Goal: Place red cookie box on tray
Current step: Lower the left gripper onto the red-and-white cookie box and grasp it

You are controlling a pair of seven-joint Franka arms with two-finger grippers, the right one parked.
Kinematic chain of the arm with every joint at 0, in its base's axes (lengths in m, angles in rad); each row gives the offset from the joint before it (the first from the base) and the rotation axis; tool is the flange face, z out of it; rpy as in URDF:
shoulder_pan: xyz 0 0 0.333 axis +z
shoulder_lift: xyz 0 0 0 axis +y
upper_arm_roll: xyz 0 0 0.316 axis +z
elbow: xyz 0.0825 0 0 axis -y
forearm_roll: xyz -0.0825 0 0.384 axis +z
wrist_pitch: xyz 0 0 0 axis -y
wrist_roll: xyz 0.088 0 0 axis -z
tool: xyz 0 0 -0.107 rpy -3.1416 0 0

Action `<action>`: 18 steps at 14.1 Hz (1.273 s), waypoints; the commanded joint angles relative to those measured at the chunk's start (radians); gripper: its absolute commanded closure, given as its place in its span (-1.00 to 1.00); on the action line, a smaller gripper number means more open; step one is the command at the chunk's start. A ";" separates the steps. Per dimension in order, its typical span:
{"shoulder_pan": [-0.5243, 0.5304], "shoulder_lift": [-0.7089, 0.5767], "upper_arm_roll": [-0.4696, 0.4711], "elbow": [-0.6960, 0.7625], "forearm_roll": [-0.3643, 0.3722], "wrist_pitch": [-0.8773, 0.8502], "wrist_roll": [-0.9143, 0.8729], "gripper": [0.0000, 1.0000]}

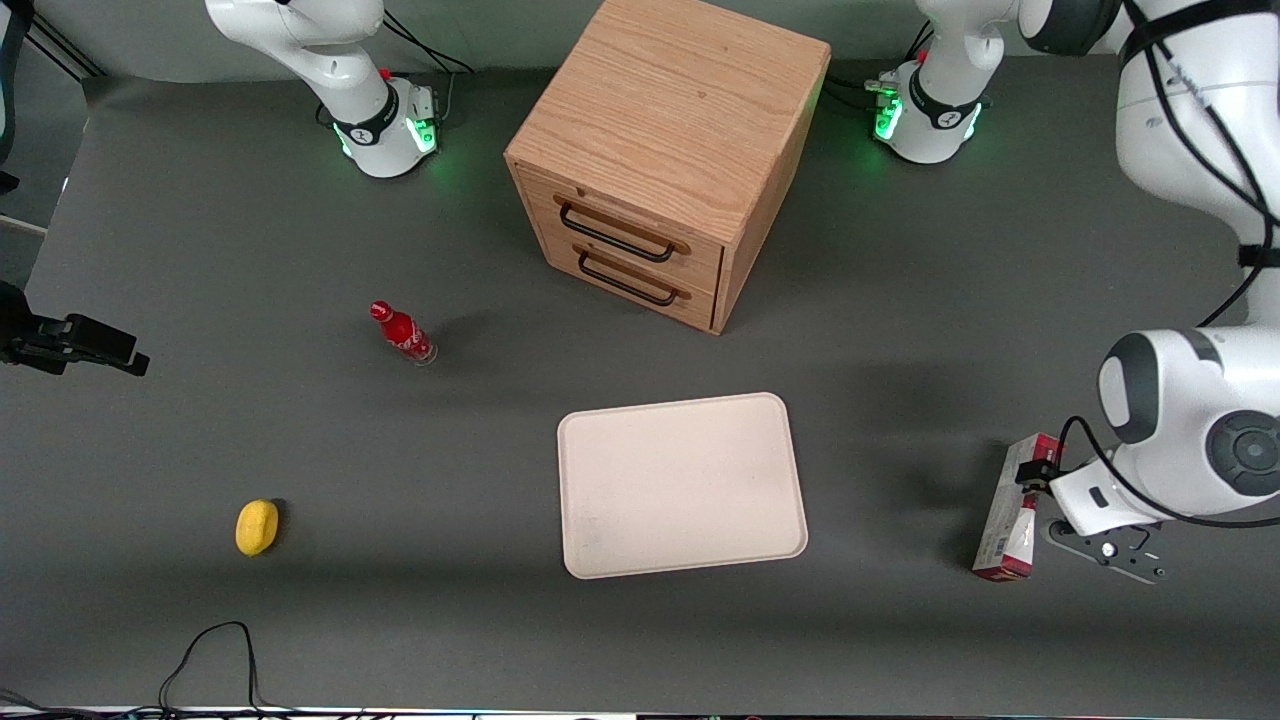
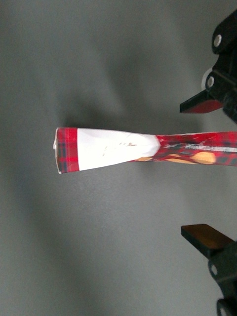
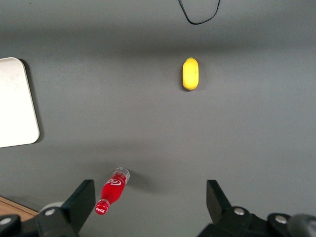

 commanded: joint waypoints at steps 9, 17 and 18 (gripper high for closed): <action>-0.041 0.040 0.033 -0.112 -0.088 0.195 -0.041 1.00; -0.063 -0.098 0.084 -0.065 -0.091 -0.021 -0.081 1.00; -0.078 -0.126 0.097 -0.035 -0.093 -0.091 -0.117 1.00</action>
